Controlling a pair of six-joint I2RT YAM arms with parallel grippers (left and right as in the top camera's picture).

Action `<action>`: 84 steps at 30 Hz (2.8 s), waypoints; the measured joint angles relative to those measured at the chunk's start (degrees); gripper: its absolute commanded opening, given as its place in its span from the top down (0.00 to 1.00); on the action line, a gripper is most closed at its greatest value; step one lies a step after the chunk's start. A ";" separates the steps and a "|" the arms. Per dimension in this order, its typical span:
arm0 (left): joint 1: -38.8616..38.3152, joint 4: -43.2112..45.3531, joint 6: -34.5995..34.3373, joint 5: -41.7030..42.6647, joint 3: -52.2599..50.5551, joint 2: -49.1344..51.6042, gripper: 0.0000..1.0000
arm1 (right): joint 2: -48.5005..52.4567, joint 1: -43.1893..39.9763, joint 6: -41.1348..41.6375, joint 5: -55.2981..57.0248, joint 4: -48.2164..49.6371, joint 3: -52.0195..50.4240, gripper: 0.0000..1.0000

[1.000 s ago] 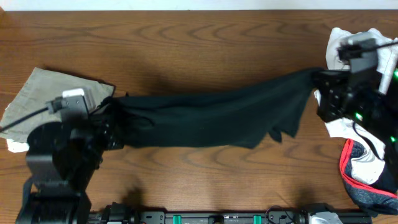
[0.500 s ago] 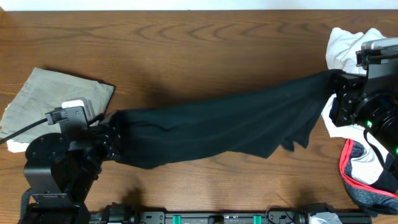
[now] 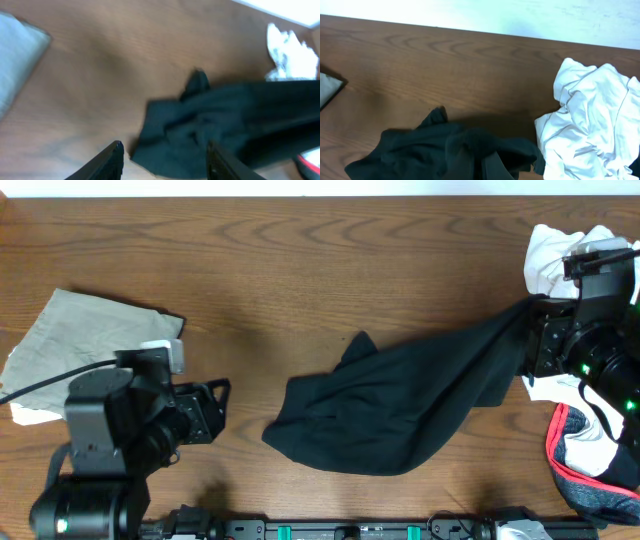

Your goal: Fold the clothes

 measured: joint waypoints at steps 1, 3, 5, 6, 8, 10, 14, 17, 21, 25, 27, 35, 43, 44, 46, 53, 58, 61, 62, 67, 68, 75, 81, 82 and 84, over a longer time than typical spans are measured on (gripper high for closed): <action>0.00 -0.48 -0.02 1.49 -0.42 0.70 0.51 | 0.24 0.00 0.00 0.02 0.00 0.00 0.99; 0.00 -0.83 -0.13 4.72 -2.10 1.88 0.54 | 0.68 0.00 0.02 0.02 -0.11 0.00 0.99; -0.24 -0.72 -0.09 7.23 -4.70 2.51 0.56 | 1.07 0.00 0.15 0.02 -0.26 0.00 0.99; -0.72 -0.61 -0.07 8.26 -6.25 2.78 0.56 | 1.22 0.00 0.17 0.02 -0.39 0.00 0.99; -2.21 0.07 -0.09 9.55 -8.74 3.06 0.56 | 1.44 0.00 0.17 0.02 -0.52 0.00 0.99; -4.96 1.79 -0.57 10.36 -11.02 3.08 0.55 | 1.60 0.00 0.17 0.02 -0.57 0.00 0.99; -11.93 8.66 -3.06 11.52 -14.88 3.08 0.55 | 1.60 0.00 0.17 0.02 -0.61 0.00 0.99; -17.77 15.19 -5.84 11.08 -17.55 3.45 0.55 | 1.60 0.00 0.17 0.02 -0.63 0.00 0.99; -25.29 21.97 -9.64 8.79 -20.04 6.38 0.55 | 1.60 0.00 0.17 0.02 -0.66 0.00 0.99; -32.65 28.72 -14.60 5.81 -21.97 13.09 0.66 | 1.60 0.00 0.17 0.02 -0.70 0.00 0.99; -35.82 31.15 -17.81 3.74 -22.05 17.75 0.66 | 1.60 0.00 0.17 0.02 -0.70 0.00 0.99; -42.42 36.74 -28.20 0.17 -22.08 32.24 0.65 | 1.60 0.00 0.17 0.04 -0.72 0.00 0.99; -42.60 41.46 -31.67 -1.73 -22.12 40.72 0.51 | 1.60 0.00 0.17 0.04 -0.72 0.00 0.99; -42.60 42.27 -31.74 -1.75 -22.12 41.38 0.50 | 1.60 0.00 0.17 0.04 -0.72 0.00 0.99; -42.60 43.93 -32.02 -2.01 -22.12 42.45 0.50 | 1.60 0.00 0.17 0.04 -0.72 0.00 0.99; -42.60 46.27 -32.04 -2.16 -22.12 43.06 0.50 | 1.60 0.00 0.17 0.04 -0.72 0.00 0.99; -42.60 46.77 -32.04 -2.16 -22.12 43.06 0.50 | 1.60 0.00 0.17 0.04 -0.72 0.00 0.99; -42.60 47.01 -32.04 -2.16 -22.12 43.06 0.50 | 1.60 0.00 0.17 0.04 -0.72 0.00 0.99; -42.60 47.06 -32.04 -2.16 -22.12 43.06 0.50 | 1.60 0.00 0.17 0.04 -0.72 0.00 0.99; -42.60 48.00 -32.22 -2.16 -22.12 43.06 0.50 | 1.60 0.00 0.17 0.04 -0.61 0.00 0.99; -42.60 48.17 -32.24 -2.23 -22.12 43.06 0.50 | 1.60 0.00 0.17 0.04 -0.61 0.00 0.99; -42.64 48.85 -32.87 -4.17 -22.12 43.06 0.61 | 1.60 0.00 0.17 0.04 -0.59 0.00 0.99; -42.64 49.59 -32.81 -4.48 -22.12 43.06 0.94 | 1.60 0.00 0.17 0.04 -0.59 0.00 0.99; -42.64 49.59 -32.74 -4.28 -22.12 43.04 0.94 | 1.60 0.00 0.17 0.07 -0.57 0.00 0.99; -42.64 49.46 -31.78 -3.56 -22.12 42.84 0.94 | 1.60 0.00 0.17 0.28 -0.52 0.00 0.99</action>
